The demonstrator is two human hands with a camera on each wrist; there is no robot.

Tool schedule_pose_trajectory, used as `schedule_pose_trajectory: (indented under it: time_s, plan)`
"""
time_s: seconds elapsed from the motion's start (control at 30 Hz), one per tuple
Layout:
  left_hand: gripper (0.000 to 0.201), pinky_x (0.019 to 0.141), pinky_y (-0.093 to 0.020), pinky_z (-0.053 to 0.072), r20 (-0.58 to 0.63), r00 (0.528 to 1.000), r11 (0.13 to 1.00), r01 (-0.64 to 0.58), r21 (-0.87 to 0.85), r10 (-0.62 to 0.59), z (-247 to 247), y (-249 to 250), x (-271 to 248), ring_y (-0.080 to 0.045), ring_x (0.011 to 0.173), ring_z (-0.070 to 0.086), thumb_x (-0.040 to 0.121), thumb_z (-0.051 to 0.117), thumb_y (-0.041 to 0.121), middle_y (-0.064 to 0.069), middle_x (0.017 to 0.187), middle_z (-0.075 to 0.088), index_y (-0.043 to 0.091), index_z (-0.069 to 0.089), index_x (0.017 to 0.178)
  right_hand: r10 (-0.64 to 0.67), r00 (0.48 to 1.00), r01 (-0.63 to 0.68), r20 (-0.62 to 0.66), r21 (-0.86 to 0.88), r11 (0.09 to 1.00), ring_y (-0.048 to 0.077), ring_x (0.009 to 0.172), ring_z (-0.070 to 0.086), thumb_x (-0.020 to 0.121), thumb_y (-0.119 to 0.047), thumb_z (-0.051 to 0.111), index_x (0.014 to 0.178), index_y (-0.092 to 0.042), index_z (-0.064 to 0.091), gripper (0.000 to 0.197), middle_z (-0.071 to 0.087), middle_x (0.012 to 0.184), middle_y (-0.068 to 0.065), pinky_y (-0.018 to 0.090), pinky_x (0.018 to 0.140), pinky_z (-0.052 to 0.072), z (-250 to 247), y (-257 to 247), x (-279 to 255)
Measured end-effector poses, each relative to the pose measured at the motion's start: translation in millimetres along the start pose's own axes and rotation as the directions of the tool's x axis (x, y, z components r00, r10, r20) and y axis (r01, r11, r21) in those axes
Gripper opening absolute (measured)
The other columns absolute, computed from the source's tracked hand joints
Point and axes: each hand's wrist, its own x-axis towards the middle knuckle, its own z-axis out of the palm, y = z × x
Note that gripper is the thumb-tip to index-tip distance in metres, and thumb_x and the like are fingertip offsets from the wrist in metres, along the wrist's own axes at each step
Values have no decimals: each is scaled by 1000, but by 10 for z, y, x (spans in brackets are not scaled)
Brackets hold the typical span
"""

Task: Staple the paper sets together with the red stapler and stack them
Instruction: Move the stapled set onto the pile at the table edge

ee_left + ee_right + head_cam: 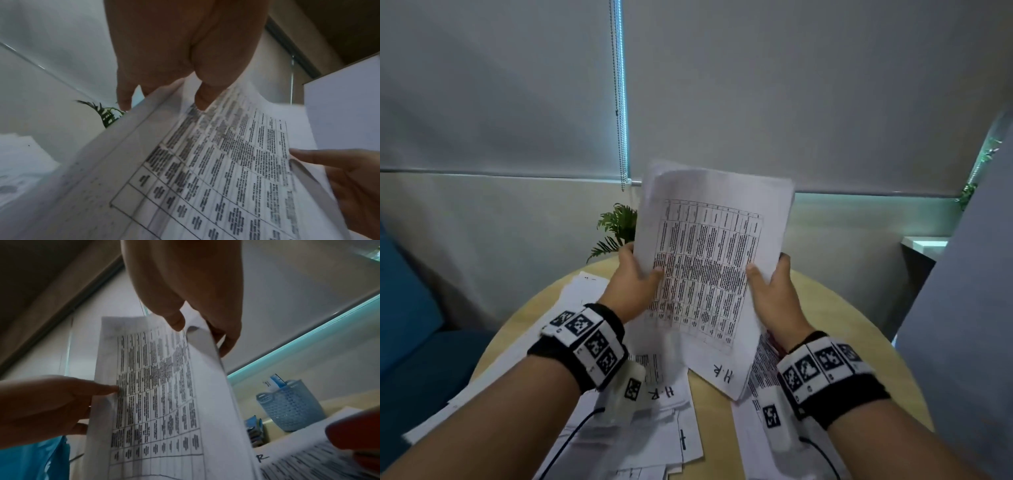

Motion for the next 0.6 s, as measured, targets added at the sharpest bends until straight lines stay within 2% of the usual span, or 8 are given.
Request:
schedule_pose_trajectory:
  time_s: [0.07, 0.13, 0.2, 0.3, 0.4, 0.5, 0.53, 0.6]
  plan:
    - [45, 62, -26, 52, -77, 997, 1000, -14, -14, 13, -13, -15, 40, -11, 82, 59, 96, 50, 17, -8, 123, 54, 15, 25, 133, 10, 1000, -10, -26, 3, 1000, 21, 112, 56, 99, -23, 48, 130, -10, 36, 36, 57, 123, 4, 25, 88, 40, 28, 18, 4]
    - [38, 60, -18, 48, -149, 987, 993, -74, -87, 61, -15, 19, 77, -7, 83, 58, 94, 52, 17, -5, 118, 54, 16, 29, 125, -7, 998, 10, -64, 41, 999, 20, 104, 57, 99, -21, 47, 118, -14, 38, 21, 59, 114, 3, 23, 81, 40, 49, -21, 28]
    - [41, 59, -16, 46, -118, 991, 989, -71, -128, 56, 25, 12, 69, -10, 85, 58, 94, 54, 17, -4, 116, 53, 15, 28, 125, -43, 997, 46, -62, 49, 998, 20, 100, 57, 100, -19, 45, 112, -14, 36, 15, 58, 110, 3, 21, 78, 40, 79, -54, 12]
    - [35, 59, -29, 51, -43, 999, 998, 7, -61, -9, 97, -77, 25, -17, 76, 57, 96, 48, 16, -12, 112, 55, 13, 28, 124, -34, 999, 35, -42, 15, 999, 24, 104, 56, 100, -19, 44, 118, -7, 34, 24, 57, 113, 7, 32, 88, 46, 120, -18, -17]
    - [19, 67, -36, 56, -82, 997, 1000, -2, 17, 3, 49, -33, 56, -21, 82, 59, 97, 45, 15, -10, 107, 55, 15, 34, 112, 2, 999, -2, -54, -4, 1000, 26, 111, 54, 95, -13, 54, 131, -10, 27, 45, 51, 125, 12, 46, 100, 45, 85, 3, 51]
    - [8, 63, -23, 49, -169, 961, 951, -174, 254, 221, -84, 161, 145, -18, 77, 51, 95, 45, 10, -3, 92, 46, 11, 37, 97, -221, 950, 187, -220, -163, 969, 29, 126, 41, 81, -9, 70, 146, -11, 17, 84, 35, 137, 16, 45, 109, 35, -78, -103, 186]
    - [8, 67, -27, 47, -162, 935, 893, -237, 382, 317, -135, 212, 193, -17, 76, 46, 93, 45, 9, -3, 90, 42, 11, 37, 93, -332, 908, 262, -254, -272, 926, 30, 132, 34, 78, -10, 71, 148, -10, 17, 89, 31, 141, 18, 47, 112, 30, -144, -168, 232]
    - [7, 75, -36, 41, -65, 901, 763, -323, 559, 429, -224, 294, 265, -21, 83, 42, 90, 46, 7, -6, 94, 39, 8, 41, 94, -477, 856, 338, -199, -482, 808, 29, 140, 22, 78, -17, 71, 151, -13, 15, 92, 24, 151, 15, 51, 116, 16, -234, -322, 283]
